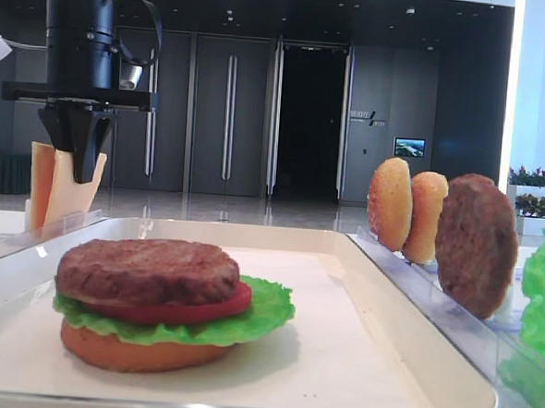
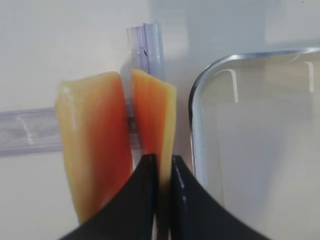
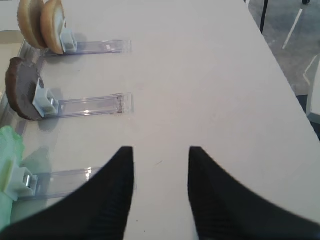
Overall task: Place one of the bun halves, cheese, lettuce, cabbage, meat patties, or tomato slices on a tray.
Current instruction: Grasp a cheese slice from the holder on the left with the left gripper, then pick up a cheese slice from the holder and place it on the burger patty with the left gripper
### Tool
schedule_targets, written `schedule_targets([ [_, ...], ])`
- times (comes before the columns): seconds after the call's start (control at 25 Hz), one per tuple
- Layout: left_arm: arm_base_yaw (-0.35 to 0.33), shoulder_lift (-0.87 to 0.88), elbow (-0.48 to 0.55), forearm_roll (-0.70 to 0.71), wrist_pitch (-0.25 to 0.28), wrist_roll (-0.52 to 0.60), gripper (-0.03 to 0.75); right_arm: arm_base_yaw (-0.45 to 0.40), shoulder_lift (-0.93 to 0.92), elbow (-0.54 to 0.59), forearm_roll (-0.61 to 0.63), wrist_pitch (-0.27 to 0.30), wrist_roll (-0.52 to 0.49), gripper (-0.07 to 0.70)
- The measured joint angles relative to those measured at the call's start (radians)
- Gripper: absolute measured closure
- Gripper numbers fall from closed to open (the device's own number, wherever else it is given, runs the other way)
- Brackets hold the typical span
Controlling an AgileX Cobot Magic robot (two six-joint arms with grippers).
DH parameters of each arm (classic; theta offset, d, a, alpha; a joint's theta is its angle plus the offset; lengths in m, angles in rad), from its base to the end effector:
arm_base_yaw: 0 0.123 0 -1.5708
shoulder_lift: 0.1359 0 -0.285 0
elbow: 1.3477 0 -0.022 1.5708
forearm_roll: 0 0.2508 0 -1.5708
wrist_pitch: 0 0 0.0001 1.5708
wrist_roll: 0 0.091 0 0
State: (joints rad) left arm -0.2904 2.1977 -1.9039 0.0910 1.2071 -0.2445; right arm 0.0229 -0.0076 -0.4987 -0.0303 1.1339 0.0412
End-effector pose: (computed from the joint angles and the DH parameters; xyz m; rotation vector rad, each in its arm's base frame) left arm 0.4440 -0.1246 0.2096 0.1062 2.9645 0.0637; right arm -0.0090 -0.0027 0.2711 0.0222 2.1107 0.0017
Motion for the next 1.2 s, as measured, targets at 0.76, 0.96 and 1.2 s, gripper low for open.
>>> schedule_targets([
  [0.76, 0.000, -0.151, -0.008, -0.017, 0.015, 0.017, 0.681, 0.000, 0.000, 0.000, 0.000, 0.000, 0.000, 0.346],
  [0.96, 0.000, -0.240, -0.008, -0.031, 0.023, 0.049, 0.682, 0.000, 0.000, 0.000, 0.000, 0.000, 0.000, 0.346],
  [1.2, -0.031, -0.374, 0.039, -0.054, 0.030, 0.064, 0.682, 0.000, 0.000, 0.000, 0.000, 0.000, 0.000, 0.346],
])
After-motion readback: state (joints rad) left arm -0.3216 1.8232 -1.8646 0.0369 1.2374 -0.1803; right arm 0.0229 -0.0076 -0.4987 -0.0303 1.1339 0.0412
